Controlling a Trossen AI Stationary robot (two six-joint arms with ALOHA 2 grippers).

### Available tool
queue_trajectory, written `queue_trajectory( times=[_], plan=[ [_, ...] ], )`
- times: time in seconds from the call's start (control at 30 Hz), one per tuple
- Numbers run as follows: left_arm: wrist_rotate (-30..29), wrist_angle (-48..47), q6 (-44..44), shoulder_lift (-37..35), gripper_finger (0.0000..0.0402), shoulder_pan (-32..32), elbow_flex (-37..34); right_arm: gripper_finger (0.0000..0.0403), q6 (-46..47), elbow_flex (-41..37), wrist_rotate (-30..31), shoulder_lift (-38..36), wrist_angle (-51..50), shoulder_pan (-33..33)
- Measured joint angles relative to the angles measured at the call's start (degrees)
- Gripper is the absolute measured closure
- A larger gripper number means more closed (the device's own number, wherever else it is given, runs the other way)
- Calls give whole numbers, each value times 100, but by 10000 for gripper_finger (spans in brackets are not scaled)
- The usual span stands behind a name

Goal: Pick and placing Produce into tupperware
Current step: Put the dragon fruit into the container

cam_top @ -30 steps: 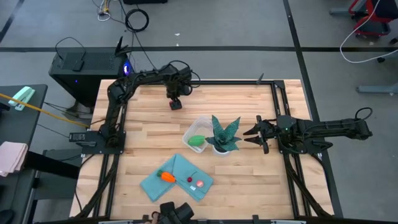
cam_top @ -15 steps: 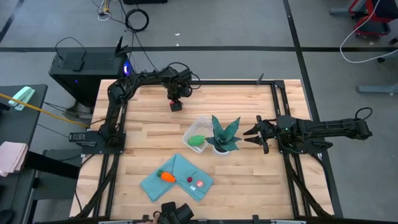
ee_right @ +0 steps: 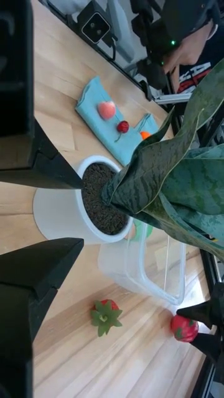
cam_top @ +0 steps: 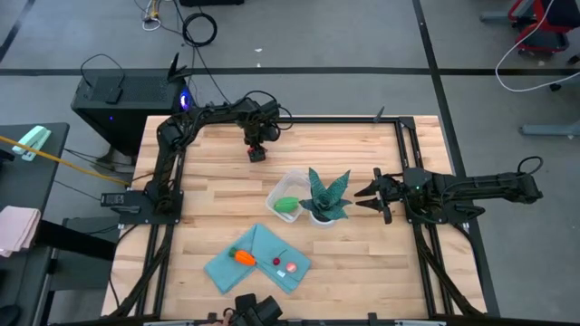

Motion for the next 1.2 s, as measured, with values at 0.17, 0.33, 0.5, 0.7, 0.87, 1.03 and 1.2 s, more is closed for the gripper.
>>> queue_trajectory(
  times=[0.17, 0.33, 0.5, 0.7, 0.87, 1.03, 1.2],
  plan=[
    [0, -127, 115, 2, 155, 0, 134, 258, 0, 0, 0, 0, 0, 0],
    [2, -605, 155, 4, 168, -3, 694, 258, 0, 0, 0, -1, 2, -2],
    [221, -1287, 76, 4, 153, -112, 1436, 258, -1, 0, 0, 0, 2, -2],
    [832, -1944, -118, 4, 161, -522, 2202, 258, 0, 0, 0, -1, 1, -2],
    [1193, -2082, -228, 4, 162, -988, 2546, 258, -2, 0, 0, -2, 0, -2],
    [1261, -2018, -283, 4, 150, -1495, 2568, 258, -2, 0, 0, -2, 0, -2],
    [1259, -1807, -287, 4, 162, -1940, 2568, 258, -2, 0, 0, -2, 0, -2]
  ],
)
